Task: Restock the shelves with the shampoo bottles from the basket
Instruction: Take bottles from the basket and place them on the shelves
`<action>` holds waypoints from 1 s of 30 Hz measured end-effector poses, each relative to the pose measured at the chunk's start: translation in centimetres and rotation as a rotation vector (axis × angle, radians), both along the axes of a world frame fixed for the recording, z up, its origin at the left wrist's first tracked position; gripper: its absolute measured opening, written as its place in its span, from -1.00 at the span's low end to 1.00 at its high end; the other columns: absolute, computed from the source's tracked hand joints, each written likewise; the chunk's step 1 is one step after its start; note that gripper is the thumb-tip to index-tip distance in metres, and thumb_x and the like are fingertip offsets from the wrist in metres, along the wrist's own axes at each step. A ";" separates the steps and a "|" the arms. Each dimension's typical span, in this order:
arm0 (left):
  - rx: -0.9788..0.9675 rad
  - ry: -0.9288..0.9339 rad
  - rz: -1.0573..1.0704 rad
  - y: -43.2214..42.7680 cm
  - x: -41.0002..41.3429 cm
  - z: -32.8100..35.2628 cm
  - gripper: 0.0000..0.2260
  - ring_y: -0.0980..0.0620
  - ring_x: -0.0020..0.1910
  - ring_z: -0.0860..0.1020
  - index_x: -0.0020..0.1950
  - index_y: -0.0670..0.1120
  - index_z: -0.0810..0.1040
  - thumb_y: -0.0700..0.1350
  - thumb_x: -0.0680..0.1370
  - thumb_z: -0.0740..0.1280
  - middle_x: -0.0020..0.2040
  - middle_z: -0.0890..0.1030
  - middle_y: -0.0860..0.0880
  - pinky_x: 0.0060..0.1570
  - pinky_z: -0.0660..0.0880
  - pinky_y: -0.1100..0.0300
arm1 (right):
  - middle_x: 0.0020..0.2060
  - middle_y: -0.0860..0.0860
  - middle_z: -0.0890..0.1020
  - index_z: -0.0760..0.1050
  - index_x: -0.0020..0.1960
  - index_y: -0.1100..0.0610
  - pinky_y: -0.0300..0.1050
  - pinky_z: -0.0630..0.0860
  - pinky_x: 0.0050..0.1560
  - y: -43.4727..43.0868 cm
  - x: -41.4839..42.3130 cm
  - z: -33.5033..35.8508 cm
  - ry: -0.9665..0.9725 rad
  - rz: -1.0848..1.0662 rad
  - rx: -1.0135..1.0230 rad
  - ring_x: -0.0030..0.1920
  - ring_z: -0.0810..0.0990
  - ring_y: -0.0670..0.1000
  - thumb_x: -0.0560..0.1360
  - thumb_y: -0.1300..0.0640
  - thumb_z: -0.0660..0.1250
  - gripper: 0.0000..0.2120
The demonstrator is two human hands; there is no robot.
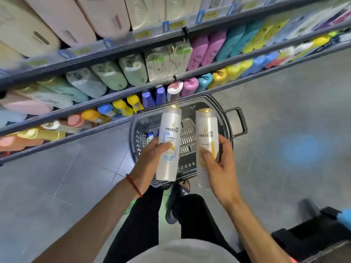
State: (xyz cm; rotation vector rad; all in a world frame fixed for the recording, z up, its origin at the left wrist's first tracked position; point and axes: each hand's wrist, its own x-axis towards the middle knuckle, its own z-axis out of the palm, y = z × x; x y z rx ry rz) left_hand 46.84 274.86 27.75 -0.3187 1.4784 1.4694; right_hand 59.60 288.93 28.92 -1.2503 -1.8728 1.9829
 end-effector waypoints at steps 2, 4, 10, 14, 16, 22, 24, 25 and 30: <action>0.049 -0.004 0.059 -0.9 1.0 3.6 -0.78 -0.05 -0.19 0.67 0.22 -0.09 0.59 -0.18 0.57 0.34 -0.07 0.69 -0.12 -0.21 0.62 0.12 | 0.06 -0.21 0.68 0.42 0.35 -0.08 -0.29 0.63 -0.03 -0.9 0.5 2.8 0.035 0.023 0.010 0.05 0.70 -0.16 0.55 0.07 0.38 -0.61; 0.055 0.061 0.082 -2.0 2.2 6.5 -0.77 -0.03 -0.17 0.67 0.20 -0.05 0.60 -0.18 0.55 0.37 -0.07 0.72 -0.06 -0.14 0.61 0.09 | 0.07 -0.18 0.68 0.44 0.37 -0.04 -0.30 0.62 -0.04 -1.6 1.0 5.1 0.068 0.035 0.043 0.04 0.69 -0.17 0.52 0.05 0.38 -0.57; 0.076 0.312 0.157 -6.0 6.6 14.7 -0.63 0.02 -0.11 0.70 0.24 -0.02 0.61 -0.01 0.45 0.46 -0.02 0.74 0.00 -0.16 0.60 0.20 | 0.13 -0.07 0.68 0.48 0.35 -0.07 -0.12 0.67 0.03 -3.9 2.4 11.4 0.196 0.152 0.069 0.10 0.71 -0.02 0.56 0.00 0.43 -0.62; 0.045 0.507 0.212 -9.5 8.1 19.3 -0.72 0.03 0.01 0.71 0.27 -0.04 0.60 -0.11 0.56 0.41 0.06 0.74 0.01 -0.08 0.62 0.25 | 0.11 -0.03 0.71 0.50 0.36 0.00 -0.14 0.67 0.01 -6.3 2.1 15.7 0.315 0.225 0.081 0.07 0.73 -0.01 0.62 0.10 0.44 -0.67; 0.044 0.568 0.239 -11.6 8.5 21.6 -0.74 0.02 0.03 0.70 0.28 -0.10 0.60 -0.16 0.58 0.40 0.06 0.74 0.04 -0.06 0.62 0.24 | 0.08 -0.04 0.72 0.50 0.35 0.03 -0.19 0.64 0.00 -7.9 1.7 18.0 0.362 0.270 0.093 0.05 0.72 -0.05 0.62 0.13 0.42 -0.68; 0.074 0.722 0.361 -18.6 7.8 27.7 -0.71 -0.04 0.07 0.68 0.29 -0.08 0.56 -0.15 0.57 0.39 0.13 0.71 -0.07 0.04 0.65 0.08 | 0.12 -0.04 0.69 0.47 0.39 -0.04 -0.19 0.63 0.01 -14.2 -0.7 25.4 0.517 0.332 0.157 0.09 0.70 -0.03 0.58 -0.02 0.43 -0.60; 0.086 0.771 0.383 -21.4 6.8 29.5 -0.67 -0.05 0.03 0.67 0.28 -0.05 0.55 -0.04 0.52 0.40 0.10 0.70 -0.09 0.02 0.65 0.04 | 0.12 -0.03 0.70 0.49 0.38 -0.05 -0.17 0.64 0.01 -16.6 -2.0 27.7 0.563 0.337 0.147 0.09 0.71 -0.02 0.55 -0.07 0.43 -0.58; 0.092 0.794 0.396 -22.9 6.3 30.5 -0.64 -0.05 0.02 0.67 0.28 -0.02 0.55 0.01 0.50 0.41 0.10 0.69 -0.10 0.02 0.65 0.02 | 0.12 -0.03 0.71 0.50 0.35 -0.07 -0.18 0.63 0.02 -17.9 -2.7 28.8 0.585 0.350 0.145 0.10 0.71 -0.02 0.54 -0.08 0.43 -0.60; 0.131 0.896 0.452 -31.5 2.4 34.7 -0.60 -0.19 -0.03 0.67 0.28 -0.04 0.52 0.06 0.49 0.43 0.06 0.66 -0.20 -0.33 0.62 0.16 | 0.14 -0.05 0.73 0.51 0.36 -0.06 -0.23 0.61 0.00 -25.7 -6.7 33.7 0.699 0.415 0.171 0.12 0.72 -0.05 0.53 -0.03 0.44 -0.58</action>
